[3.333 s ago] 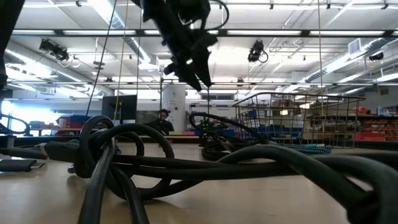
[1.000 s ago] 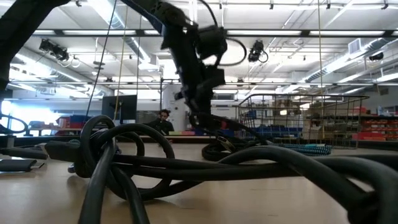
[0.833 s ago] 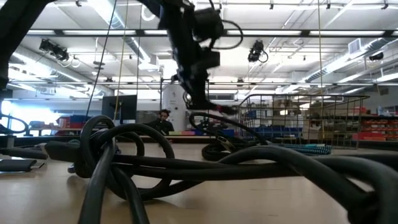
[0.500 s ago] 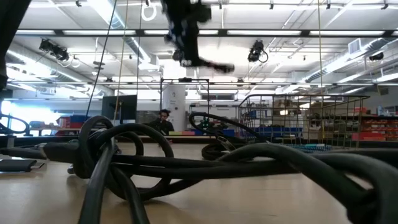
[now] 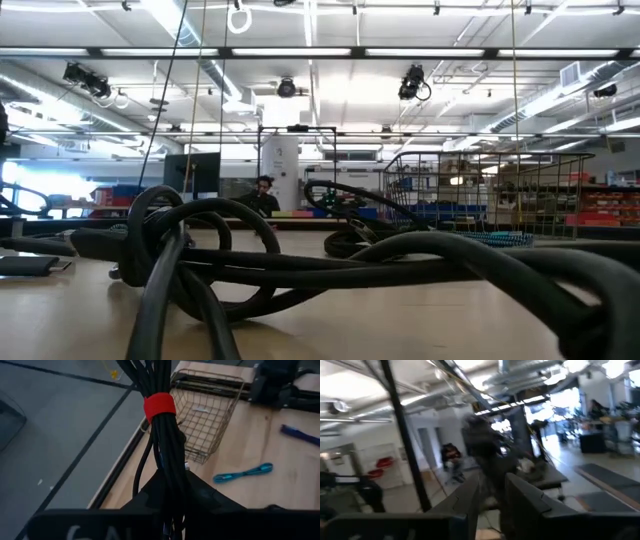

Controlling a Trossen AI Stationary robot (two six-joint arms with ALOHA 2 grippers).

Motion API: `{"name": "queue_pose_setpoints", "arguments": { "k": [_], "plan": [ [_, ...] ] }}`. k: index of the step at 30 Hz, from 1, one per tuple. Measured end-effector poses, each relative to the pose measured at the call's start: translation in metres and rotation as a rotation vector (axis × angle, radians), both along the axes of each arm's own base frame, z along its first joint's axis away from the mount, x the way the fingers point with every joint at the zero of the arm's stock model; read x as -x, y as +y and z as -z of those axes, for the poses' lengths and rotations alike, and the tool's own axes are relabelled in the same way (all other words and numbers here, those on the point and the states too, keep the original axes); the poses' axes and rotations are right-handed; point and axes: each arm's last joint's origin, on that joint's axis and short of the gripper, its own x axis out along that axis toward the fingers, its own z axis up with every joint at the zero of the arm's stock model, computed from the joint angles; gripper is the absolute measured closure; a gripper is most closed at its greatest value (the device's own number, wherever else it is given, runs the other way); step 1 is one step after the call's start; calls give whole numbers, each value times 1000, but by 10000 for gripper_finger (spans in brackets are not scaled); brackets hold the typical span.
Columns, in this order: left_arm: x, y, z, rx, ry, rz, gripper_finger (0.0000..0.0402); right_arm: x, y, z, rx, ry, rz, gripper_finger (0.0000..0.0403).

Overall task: Pick and place USB-C Cables
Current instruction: Put the black charger cable into the wire basket

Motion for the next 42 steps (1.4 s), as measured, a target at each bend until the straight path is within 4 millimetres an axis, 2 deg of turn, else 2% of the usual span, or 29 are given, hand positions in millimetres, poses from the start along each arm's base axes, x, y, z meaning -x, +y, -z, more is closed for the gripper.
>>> {"name": "queue_pose_setpoints", "arguments": {
  "k": [9,15,20,27,35,42],
  "plan": [
    [18,-16,-14,-23,-45,44,356,-52,-22,24,-40,62,36,251],
    [28,-17,-22,-34,-78,49,356,-74,-30,32,-61,43,27,227],
    [32,-17,-24,-43,-77,56,356,-92,-35,45,-89,77,13,220],
    [31,-17,-24,-56,-69,66,356,-118,-44,56,-102,11,-10,219],
    [31,-17,-24,-55,-70,66,356,-137,-53,66,-84,-87,-36,219],
    [30,-17,-23,-46,-74,69,356,-137,-56,64,-85,-131,-47,222]
  ]
}}
